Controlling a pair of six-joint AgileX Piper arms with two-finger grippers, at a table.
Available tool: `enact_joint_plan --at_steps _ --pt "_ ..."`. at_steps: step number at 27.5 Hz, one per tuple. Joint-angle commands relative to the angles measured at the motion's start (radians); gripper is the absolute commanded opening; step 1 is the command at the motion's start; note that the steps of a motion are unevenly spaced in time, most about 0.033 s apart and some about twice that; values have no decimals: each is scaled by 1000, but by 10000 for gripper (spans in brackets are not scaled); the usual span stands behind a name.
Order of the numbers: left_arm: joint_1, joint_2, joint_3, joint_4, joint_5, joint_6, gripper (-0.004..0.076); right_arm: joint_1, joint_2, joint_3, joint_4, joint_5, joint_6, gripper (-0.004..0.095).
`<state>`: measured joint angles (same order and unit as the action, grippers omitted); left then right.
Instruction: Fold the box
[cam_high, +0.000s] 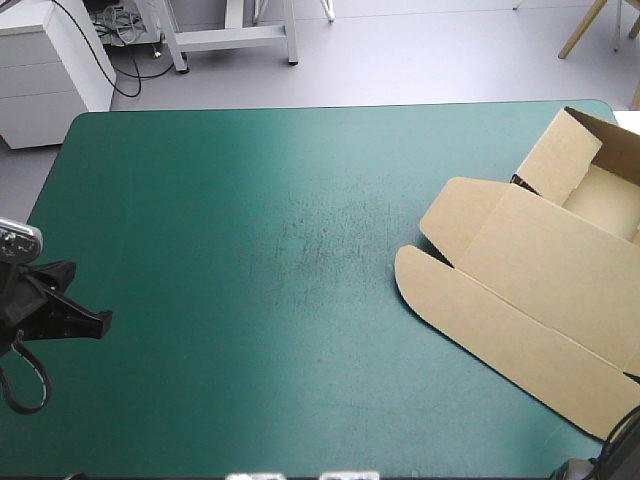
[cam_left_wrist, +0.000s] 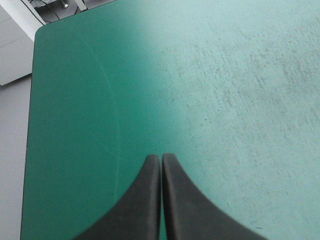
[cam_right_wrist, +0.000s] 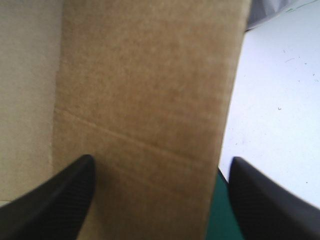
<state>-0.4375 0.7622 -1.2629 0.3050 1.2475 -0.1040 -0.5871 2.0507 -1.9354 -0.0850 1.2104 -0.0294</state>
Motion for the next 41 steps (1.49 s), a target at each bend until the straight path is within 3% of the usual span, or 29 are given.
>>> enact_joint_plan --at_steps 1,6,13,18,24,27,32,41 --pt "-6 -20 -22 6 45 2 -10 -13 -60 -32 -16 -6 -25 938" --pt "-6 -54 -22 -29 45 4 -10 -13 -143 -49 29 -7 -42 863" --pt "-6 -89 9 -56 45 8 -10 9 -333 -47 331 -7 -174 746" --pt "-6 -156 117 -80 -5 8 -10 101 -477 41 408 -7 -222 663" --pt "-6 -248 279 -90 -138 8 -10 265 -635 227 437 -7 -296 573" --pt "-6 -274 336 -94 -183 -6 -10 337 -707 342 435 -20 -310 412" --pt "-6 -311 413 -106 -252 -11 -10 423 -854 574 435 -158 -356 -18" --pt "-6 -401 586 -113 -407 -11 -10 430 -1159 898 437 -283 -405 -18"
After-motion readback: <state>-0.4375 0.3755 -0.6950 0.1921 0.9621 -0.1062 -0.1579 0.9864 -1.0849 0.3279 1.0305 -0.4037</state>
